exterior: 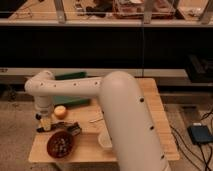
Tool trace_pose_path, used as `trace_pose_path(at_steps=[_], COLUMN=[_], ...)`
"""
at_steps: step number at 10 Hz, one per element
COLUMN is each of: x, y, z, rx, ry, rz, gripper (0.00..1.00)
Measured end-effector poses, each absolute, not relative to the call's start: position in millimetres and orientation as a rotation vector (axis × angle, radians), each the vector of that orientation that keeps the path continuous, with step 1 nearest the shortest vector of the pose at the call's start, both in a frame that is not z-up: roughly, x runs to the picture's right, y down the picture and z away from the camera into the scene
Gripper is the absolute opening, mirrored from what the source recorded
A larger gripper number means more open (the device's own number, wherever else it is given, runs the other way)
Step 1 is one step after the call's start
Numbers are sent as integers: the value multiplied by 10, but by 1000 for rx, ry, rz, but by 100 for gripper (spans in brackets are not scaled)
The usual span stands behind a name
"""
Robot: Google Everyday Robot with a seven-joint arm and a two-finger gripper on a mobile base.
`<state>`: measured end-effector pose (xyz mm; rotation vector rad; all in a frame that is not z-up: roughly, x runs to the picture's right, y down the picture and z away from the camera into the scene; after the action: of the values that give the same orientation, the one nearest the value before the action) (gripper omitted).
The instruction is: Place brush in paper cup
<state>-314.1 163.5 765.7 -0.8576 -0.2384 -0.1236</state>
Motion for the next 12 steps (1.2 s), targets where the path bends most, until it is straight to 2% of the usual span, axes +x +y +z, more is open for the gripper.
trace_pose_path(at_steps=[12], x=[-3329], y=[1836], z=[8032], rx=[-837], ry=[-309], rz=[-214], gripper=[58])
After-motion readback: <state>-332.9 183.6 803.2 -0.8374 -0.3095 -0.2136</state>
